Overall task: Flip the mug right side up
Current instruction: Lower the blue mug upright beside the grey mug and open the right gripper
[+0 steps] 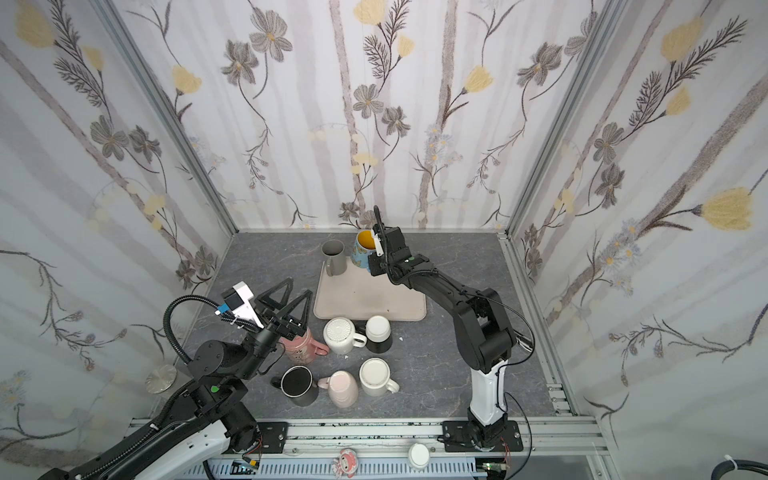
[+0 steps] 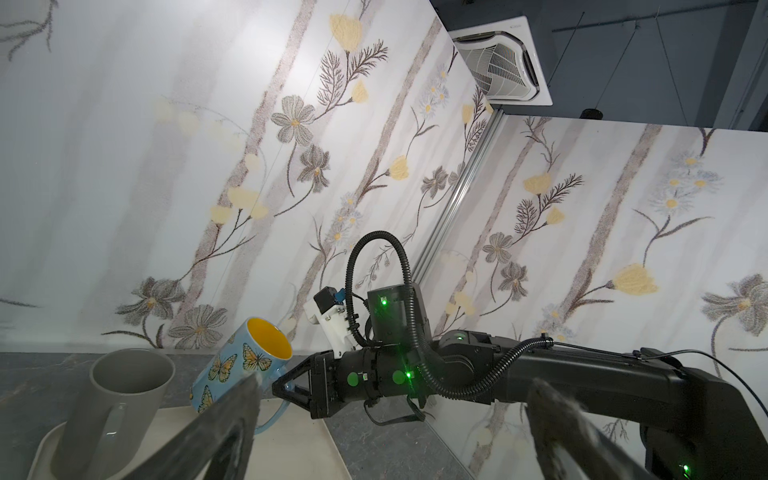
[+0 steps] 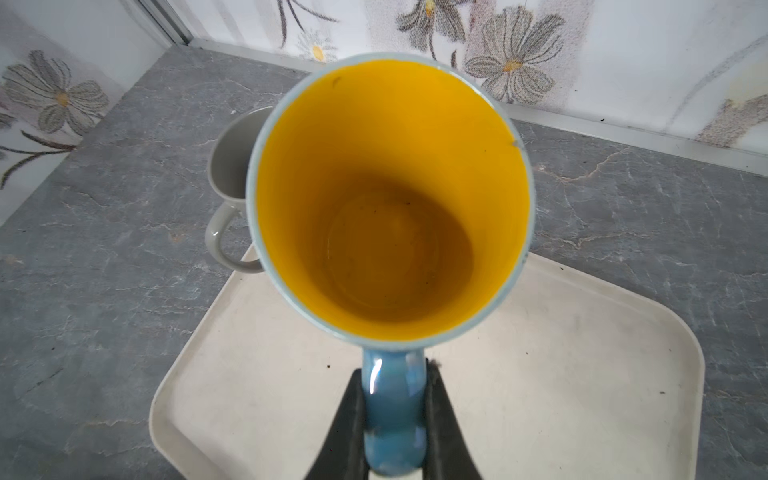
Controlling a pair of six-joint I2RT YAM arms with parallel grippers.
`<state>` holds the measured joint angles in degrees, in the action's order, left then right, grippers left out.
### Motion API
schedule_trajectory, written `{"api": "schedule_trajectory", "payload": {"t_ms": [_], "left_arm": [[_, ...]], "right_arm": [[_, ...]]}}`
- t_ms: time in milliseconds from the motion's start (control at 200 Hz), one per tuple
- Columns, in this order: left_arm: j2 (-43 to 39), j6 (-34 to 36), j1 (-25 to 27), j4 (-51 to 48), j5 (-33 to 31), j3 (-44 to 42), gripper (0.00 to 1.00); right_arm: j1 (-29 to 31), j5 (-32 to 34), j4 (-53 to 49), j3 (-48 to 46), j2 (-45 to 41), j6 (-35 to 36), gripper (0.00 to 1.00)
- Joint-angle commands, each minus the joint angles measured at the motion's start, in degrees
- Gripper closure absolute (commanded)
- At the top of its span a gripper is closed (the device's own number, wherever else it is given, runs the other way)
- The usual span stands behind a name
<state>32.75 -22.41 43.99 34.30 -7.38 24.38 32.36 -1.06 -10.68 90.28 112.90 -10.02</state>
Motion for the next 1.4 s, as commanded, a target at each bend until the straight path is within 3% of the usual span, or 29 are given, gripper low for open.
{"api": "schedule_trajectory", "payload": {"t_ms": [0,405,909,1134,1394], "left_arm": [[-0.47,1.58,-0.04,-1.56,-1.10,0.41,0.00],[-1.45,1.73,-0.04,-1.37,-1.34,-0.20,0.00],[-1.18,1.32,-0.04,-0.82,-0.71,-0.44,0.00],[-0.50,1.05,-0.04,-0.49,-0.05,-0.43,0.00],[-0.06,0.44,-0.04,-1.08,0.05,-0.17,0.00]], "right_arm": [[0.69,2.49,-0.13,4.38,2.89,3.08,1.00],[2.39,7.07,-4.75,10.98,10.41,5.75,1.00],[2.93,10.96,-9.34,15.65,13.87,6.61,1.00],[3.41,11.22,-9.74,15.53,13.44,5.99,0.50],[3.42,8.90,-2.63,7.14,4.91,3.26,0.33]]}}
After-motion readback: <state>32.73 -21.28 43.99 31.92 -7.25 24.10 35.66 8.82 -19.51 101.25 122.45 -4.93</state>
